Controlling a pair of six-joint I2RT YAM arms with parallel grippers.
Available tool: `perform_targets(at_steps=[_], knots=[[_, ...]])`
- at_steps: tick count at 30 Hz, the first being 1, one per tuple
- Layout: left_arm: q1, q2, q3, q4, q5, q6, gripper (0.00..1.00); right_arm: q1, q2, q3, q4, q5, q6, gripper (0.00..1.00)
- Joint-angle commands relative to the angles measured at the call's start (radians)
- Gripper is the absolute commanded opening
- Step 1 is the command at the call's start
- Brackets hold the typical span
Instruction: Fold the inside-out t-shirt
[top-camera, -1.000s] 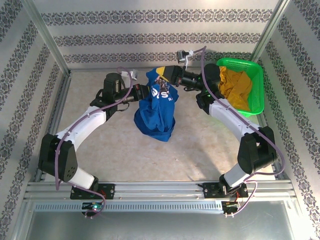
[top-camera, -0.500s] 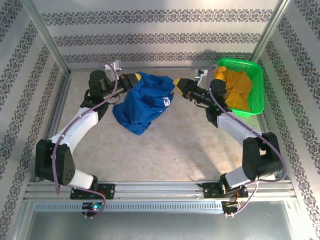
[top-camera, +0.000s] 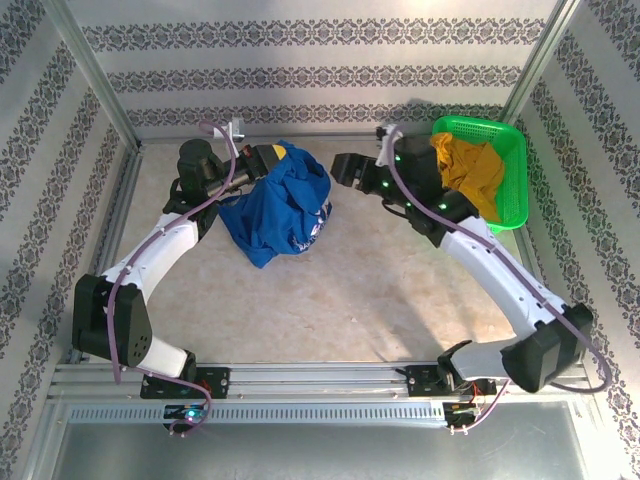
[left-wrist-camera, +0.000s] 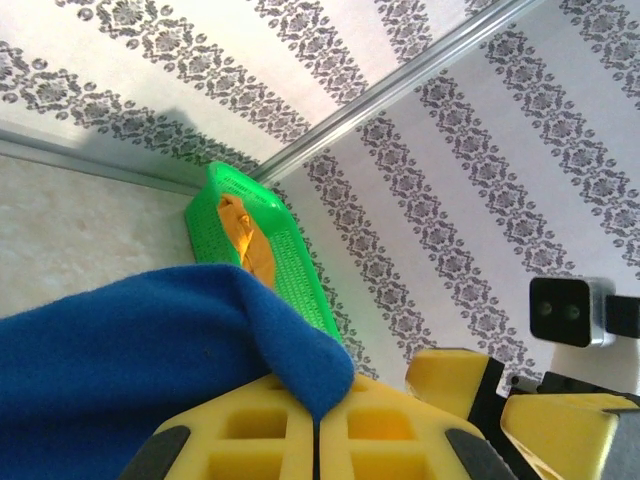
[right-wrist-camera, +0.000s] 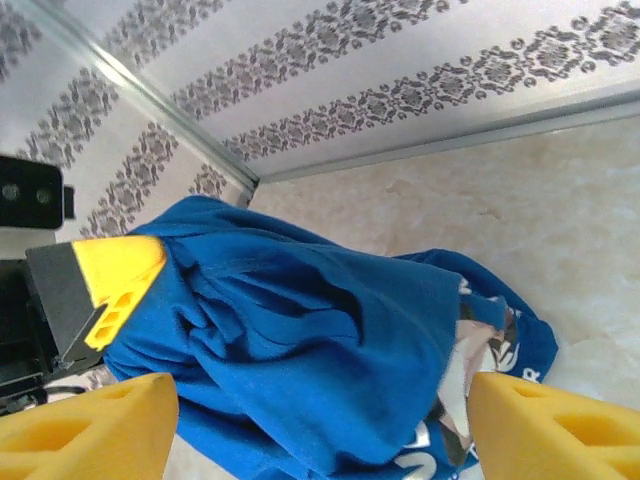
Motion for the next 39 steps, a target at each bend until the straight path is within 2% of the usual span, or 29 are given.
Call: perform_targets(at_steps=[1,8,10,11,12,14,15,17,18,19,22,26,32,35,39], knots=[[0.003,-0.011,0.036,0.081,0.046,-0.025,0.0,0.024,0.099,0.08,-0.161,0.088,-0.152,0.79],[0.0,-0.024,0.034,0.104,0.06,-0.062,0.0,0.031,0.301,0.265,-0.178,0.022,-0.192,0.8],[0.0,-0.029,0.03,0.112,0.061,-0.07,0.0,0.029,0.366,0.316,-0.18,-0.005,-0.195,0.74],[0.0,-0.029,0.028,0.116,0.058,-0.075,0.0,0.027,0.394,0.337,-0.184,-0.021,-0.195,0.68],[0.001,-0.029,0.023,0.123,0.056,-0.081,0.0,0.024,0.423,0.364,-0.195,-0.042,-0.198,0.53],[0.001,-0.032,0.013,0.126,0.05,-0.087,0.0,0.018,0.445,0.401,-0.219,-0.07,-0.205,0.13],[0.004,-0.034,0.01,0.11,0.037,-0.082,0.0,0.01,0.435,0.414,-0.228,-0.087,-0.201,0.0],[0.009,-0.044,0.004,0.025,-0.011,-0.06,0.0,-0.002,0.382,0.415,-0.229,-0.107,-0.173,0.0],[0.013,-0.052,0.008,-0.06,-0.049,-0.041,0.11,-0.008,0.342,0.417,-0.224,-0.127,-0.149,0.0],[0.015,-0.06,0.013,-0.134,-0.08,-0.019,0.39,-0.007,0.298,0.417,-0.219,-0.13,-0.131,0.0],[0.015,-0.1,0.013,-0.281,-0.15,0.032,1.0,0.002,0.192,0.422,-0.216,-0.122,-0.08,0.0],[0.015,-0.151,0.029,-0.429,-0.202,0.008,1.0,0.017,0.098,0.433,-0.207,-0.091,-0.023,0.0],[0.004,-0.196,0.096,-0.493,-0.247,-0.197,1.0,0.028,0.053,0.434,-0.181,-0.043,0.008,0.0],[-0.035,-0.183,0.217,-0.622,-0.32,-0.233,1.0,0.026,0.052,0.373,-0.168,-0.024,0.023,0.0],[-0.129,-0.142,0.378,-0.785,-0.463,-0.272,1.0,0.039,0.034,0.224,-0.09,-0.01,0.054,0.0]])
